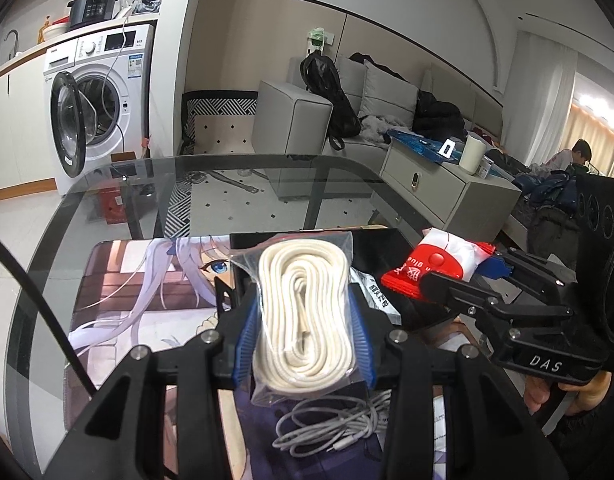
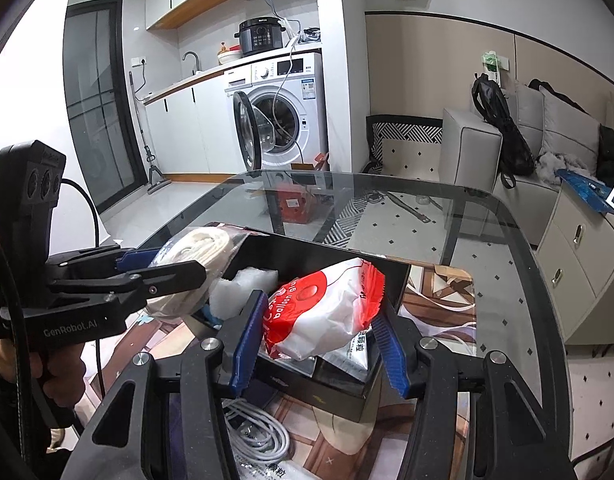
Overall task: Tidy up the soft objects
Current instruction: 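Lift the rope bag over the box with the left tool while the right tool carries the balloon packet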
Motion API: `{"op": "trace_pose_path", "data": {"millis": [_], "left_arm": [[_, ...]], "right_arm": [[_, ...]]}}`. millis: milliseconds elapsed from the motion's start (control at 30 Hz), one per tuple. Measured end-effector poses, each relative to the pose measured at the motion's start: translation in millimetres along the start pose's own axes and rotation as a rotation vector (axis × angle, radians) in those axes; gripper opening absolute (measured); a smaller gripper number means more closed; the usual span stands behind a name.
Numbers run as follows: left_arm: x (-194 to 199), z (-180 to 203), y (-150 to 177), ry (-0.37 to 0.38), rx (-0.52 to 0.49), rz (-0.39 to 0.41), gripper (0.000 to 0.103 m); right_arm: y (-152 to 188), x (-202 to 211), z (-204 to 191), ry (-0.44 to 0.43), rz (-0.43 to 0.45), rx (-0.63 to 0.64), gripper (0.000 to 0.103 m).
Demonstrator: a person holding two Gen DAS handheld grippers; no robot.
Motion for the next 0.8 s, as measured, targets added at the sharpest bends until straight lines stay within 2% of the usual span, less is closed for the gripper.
{"op": "trace_pose_path", "data": {"millis": [500,800], "left_arm": [[-28.5,8.8,-11.3,-0.018,-0.034,-0.029,0.040],[-52.2,14.1,-9.3,-0.052,-0.078,-0.065,0.041]], "right_arm": [[-2.2,-30.0,4.5,0.012,-0.040,0.015,0.053],[4.3,-47.4,5.3,0.064,-0.069,0.064,0.053]]}}
Point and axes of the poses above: each gripper's, at about its wrist camera, not at the fingertips, and x roughly against the way its jaws point, z to its right, y to its underside, the point moved 8 cm from there along -x, roughly the way its jaws point, and after that the axes turned 7 degrees about -z, right-handed, at the moved point
